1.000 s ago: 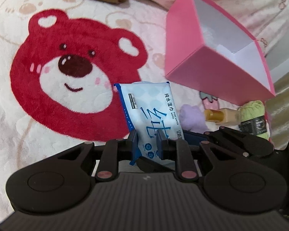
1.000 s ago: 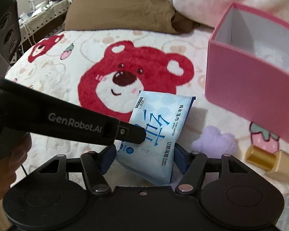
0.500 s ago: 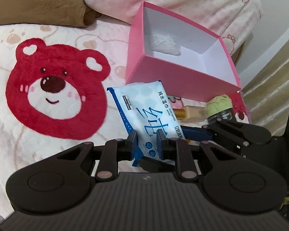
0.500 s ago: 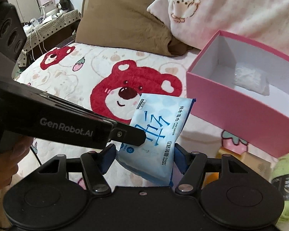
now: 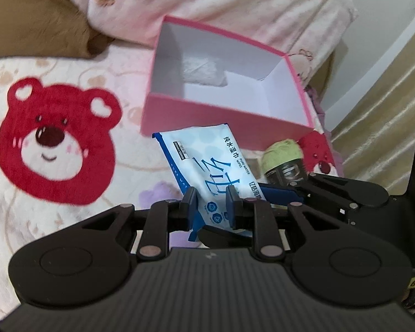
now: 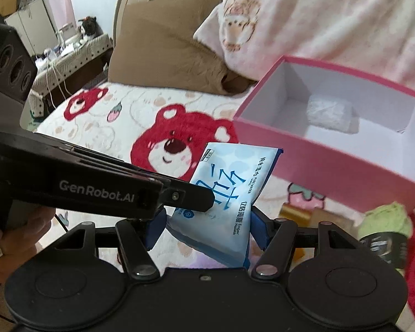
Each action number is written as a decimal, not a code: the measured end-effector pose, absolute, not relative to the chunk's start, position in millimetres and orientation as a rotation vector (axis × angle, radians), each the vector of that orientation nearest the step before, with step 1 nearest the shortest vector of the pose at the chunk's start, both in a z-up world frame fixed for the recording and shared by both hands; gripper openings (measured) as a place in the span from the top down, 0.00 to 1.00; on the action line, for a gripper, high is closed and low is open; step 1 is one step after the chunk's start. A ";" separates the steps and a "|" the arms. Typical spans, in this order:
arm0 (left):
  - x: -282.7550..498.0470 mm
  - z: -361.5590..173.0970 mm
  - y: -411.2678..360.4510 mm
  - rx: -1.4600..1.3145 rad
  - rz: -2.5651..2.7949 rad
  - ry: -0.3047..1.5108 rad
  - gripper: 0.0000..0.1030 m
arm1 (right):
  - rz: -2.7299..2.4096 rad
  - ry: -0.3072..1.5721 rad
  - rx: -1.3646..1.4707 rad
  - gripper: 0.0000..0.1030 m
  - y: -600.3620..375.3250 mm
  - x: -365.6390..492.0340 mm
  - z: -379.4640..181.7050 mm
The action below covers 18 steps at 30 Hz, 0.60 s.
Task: Organize objects
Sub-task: 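Lift the wet-wipe pack with the left tool and carry it into the pink box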
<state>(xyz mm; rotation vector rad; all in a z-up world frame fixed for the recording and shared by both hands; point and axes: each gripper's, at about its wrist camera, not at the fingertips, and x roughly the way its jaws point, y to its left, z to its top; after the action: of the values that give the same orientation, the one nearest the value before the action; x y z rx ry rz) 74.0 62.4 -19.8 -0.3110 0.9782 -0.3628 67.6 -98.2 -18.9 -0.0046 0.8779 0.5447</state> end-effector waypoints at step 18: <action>157.1 44.4 11.1 -0.289 -0.422 0.990 0.79 | 0.420 0.872 0.024 0.33 -143.2 126.7 50.0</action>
<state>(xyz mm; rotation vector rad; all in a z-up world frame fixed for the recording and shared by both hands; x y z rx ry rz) 157.1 11.1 44.4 -0.2890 0.9902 -0.4222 126.7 -143.2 50.0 0.0243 0.8718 0.4199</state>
